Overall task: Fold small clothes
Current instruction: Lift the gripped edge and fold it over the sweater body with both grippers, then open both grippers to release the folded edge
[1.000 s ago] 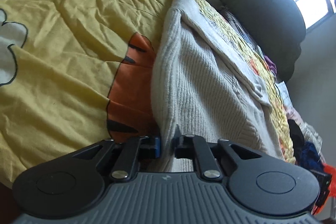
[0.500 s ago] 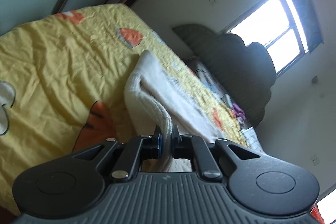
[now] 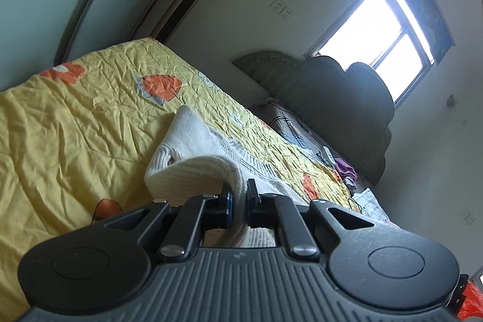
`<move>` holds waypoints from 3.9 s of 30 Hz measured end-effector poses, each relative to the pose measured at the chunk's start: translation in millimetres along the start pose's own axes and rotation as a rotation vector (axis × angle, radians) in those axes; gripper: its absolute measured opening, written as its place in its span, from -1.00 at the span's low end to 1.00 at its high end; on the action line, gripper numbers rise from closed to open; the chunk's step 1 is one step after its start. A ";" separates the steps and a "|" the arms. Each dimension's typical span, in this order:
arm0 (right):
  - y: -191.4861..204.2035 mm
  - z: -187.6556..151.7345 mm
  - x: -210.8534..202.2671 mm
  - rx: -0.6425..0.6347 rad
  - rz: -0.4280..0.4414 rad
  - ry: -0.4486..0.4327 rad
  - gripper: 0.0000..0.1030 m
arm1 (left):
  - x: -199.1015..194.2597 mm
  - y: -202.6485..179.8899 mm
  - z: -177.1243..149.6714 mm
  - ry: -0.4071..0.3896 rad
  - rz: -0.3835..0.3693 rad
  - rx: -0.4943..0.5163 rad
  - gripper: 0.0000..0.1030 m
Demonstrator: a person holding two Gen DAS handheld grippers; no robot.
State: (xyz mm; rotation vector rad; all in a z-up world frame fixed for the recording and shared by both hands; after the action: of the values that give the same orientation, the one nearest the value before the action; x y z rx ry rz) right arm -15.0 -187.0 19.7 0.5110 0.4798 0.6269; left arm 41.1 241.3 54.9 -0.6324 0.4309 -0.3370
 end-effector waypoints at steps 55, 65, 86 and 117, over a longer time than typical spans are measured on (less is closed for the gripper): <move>-133.4 126.3 117.9 -0.051 -0.335 -0.271 -0.75 | 224.8 -62.3 81.7 -0.099 0.273 0.259 -0.85; -168.6 123.8 148.5 -0.003 -0.361 -0.213 -0.75 | 273.7 -35.0 72.0 -0.032 0.360 0.241 -0.85; -206.4 118.6 164.3 0.108 -0.379 -0.136 -0.75 | 316.1 -8.4 63.6 0.110 0.427 0.200 -0.84; -169.8 90.9 208.1 -0.152 -0.430 0.103 0.48 | 335.5 -31.9 42.1 0.244 0.366 0.480 0.10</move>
State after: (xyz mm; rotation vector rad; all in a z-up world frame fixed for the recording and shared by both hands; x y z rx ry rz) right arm 256.0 -196.7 -63.2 0.2203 0.6131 0.2733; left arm 344.2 94.5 10.8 -0.0371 0.6616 -0.1565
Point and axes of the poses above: each gripper's, at about its wrist camera, not at the fingertips, and x roughly the way its jaws point, y to its left, z to its top, the point moved 3 cm from there along x, roughly the way its jaws point, and after that the axes turned 7 degrees about -y, right-handed, at the moved point
